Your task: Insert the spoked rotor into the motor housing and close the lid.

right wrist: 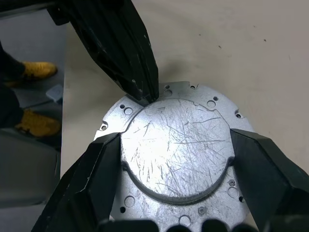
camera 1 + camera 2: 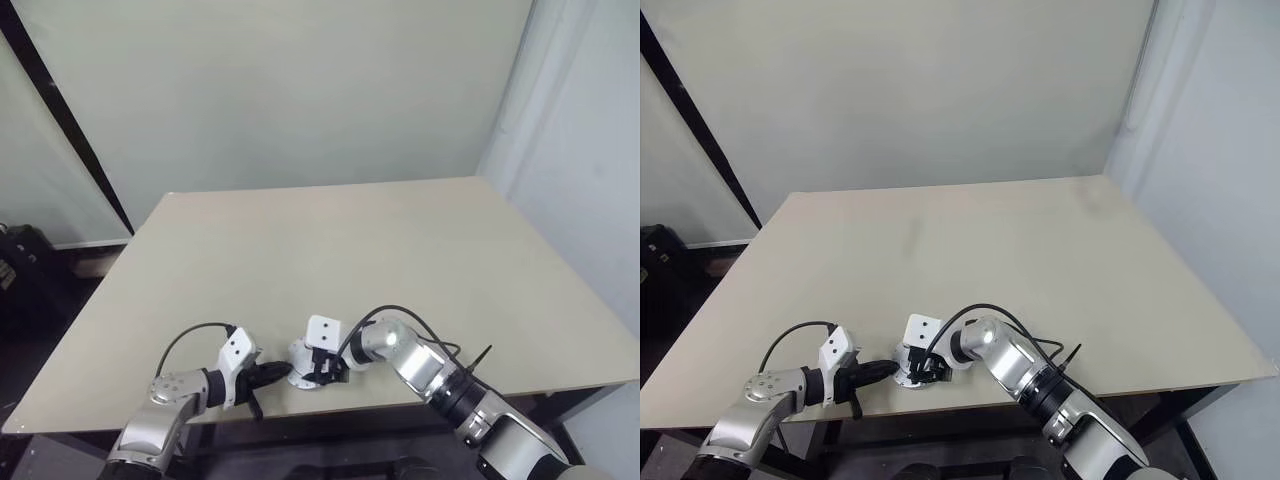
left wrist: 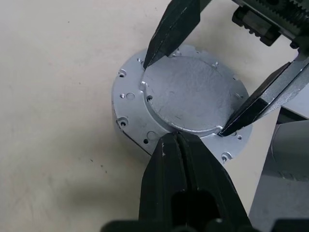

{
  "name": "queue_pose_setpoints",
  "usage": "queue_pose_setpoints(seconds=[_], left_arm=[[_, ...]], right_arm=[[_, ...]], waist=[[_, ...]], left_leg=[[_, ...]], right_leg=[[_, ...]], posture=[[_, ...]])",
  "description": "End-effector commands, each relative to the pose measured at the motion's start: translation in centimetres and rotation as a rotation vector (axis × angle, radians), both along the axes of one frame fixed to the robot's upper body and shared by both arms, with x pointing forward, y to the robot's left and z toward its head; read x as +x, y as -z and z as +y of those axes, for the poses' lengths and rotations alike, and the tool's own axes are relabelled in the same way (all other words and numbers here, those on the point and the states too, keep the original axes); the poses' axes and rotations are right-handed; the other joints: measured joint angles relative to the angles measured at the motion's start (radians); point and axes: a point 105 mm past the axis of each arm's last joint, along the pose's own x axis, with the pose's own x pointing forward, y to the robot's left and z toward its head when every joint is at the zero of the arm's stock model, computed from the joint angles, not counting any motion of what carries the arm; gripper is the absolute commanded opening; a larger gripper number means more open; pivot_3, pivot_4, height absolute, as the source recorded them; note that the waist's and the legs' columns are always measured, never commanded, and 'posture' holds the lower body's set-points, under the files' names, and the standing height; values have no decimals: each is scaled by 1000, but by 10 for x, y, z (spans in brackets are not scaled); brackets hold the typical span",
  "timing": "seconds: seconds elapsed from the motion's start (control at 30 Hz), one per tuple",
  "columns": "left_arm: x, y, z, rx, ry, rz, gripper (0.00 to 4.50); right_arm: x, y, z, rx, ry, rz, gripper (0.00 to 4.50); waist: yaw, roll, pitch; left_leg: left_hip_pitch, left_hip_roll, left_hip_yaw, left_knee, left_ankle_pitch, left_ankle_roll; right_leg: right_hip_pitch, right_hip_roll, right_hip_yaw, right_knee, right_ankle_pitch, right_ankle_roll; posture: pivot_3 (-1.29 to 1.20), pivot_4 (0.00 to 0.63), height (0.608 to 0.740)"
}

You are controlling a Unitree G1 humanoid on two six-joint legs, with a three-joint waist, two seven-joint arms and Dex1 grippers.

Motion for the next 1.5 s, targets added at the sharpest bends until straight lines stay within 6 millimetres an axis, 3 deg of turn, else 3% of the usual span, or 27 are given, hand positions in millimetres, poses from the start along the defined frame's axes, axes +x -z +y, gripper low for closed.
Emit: queue_pose_setpoints(seconds=[0.03,0.43,0.67,1.03,1.33,1.43,1.5], left_arm=[[-9,13,-8,20,32,58,0],[-7,17,-8,46,23,65,0],[-8,19,-8,51,27,78,0],[-4,17,-6,53,20,68,0],[-5,19,-5,62,26,75,0],[-6,19,-6,61,26,78,0],[-6,20,-6,61,25,78,0]], right_arm=[[5,8,-10,-39,64,52,3269],[7,-14,-7,96,197,332,3269],[24,-20,-19,48,128,59,3269],[17,-5,-7,64,198,75,3269],[13,2,-13,28,182,104,3269],[12,-1,-13,41,171,129,4307],[11,-5,-11,62,151,127,4453]], waist=[[0,0,0],[4,1,0],[14,1,0],[10,1,0],[3,1,0],[3,1,0],[3,1,0]], left_leg=[[0,0,0,0,0,0],[0,0,-2,0,0,0],[-3,-2,-2,-2,0,0],[-1,3,0,-2,0,0],[0,3,0,-1,-1,-2],[0,3,0,0,-1,-2],[0,3,1,0,0,0]], right_leg=[[0,0,0,0,0,0],[0,1,0,0,0,0],[-2,0,0,-1,0,1],[-3,2,0,1,0,0],[-4,2,-1,1,-1,0],[-3,2,-1,1,-1,0],[-3,2,0,1,-1,0]], posture=[[0,0,740],[0,0,740],[0,0,740],[0,0,740],[0,0,740],[0,0,740],[0,0,740]])
